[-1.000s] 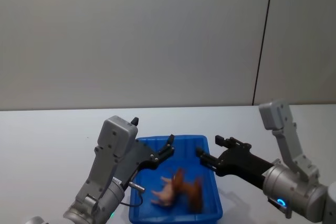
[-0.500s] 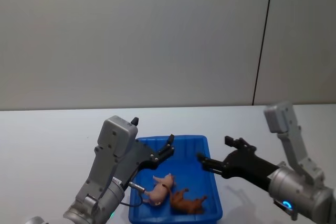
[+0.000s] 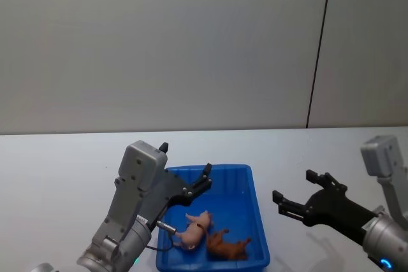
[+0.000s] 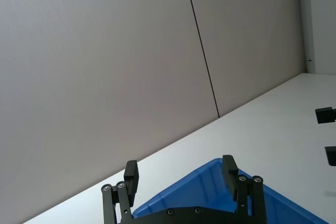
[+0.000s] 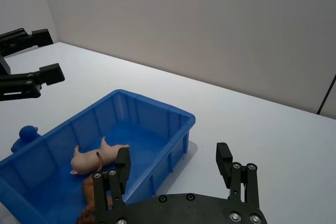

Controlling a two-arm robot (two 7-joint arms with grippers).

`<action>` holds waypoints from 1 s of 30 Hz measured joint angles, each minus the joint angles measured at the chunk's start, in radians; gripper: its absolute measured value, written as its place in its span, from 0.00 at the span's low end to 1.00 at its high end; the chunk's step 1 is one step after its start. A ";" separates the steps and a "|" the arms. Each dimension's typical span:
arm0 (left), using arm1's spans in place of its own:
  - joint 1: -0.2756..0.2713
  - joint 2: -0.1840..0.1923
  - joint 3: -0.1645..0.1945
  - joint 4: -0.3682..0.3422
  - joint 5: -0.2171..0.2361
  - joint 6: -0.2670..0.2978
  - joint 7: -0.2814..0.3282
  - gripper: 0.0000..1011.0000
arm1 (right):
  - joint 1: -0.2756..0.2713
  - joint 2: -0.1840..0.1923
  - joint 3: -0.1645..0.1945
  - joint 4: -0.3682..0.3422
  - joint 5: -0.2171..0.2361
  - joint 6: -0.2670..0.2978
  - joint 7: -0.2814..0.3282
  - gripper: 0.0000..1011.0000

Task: Pick up the two dolls from the table and place them into the box.

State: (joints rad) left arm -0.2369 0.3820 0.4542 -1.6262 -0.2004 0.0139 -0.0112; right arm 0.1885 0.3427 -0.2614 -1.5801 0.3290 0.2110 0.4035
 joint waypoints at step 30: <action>0.162 0.133 -0.049 -0.092 -0.104 0.040 0.148 0.99 | -0.057 0.055 0.025 -0.045 0.015 -0.036 -0.010 0.99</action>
State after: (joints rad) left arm -0.0745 0.5155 0.4054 -1.7180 -0.3042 0.0534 0.1364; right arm 0.1318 0.3974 -0.2360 -1.6251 0.3438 0.1752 0.3930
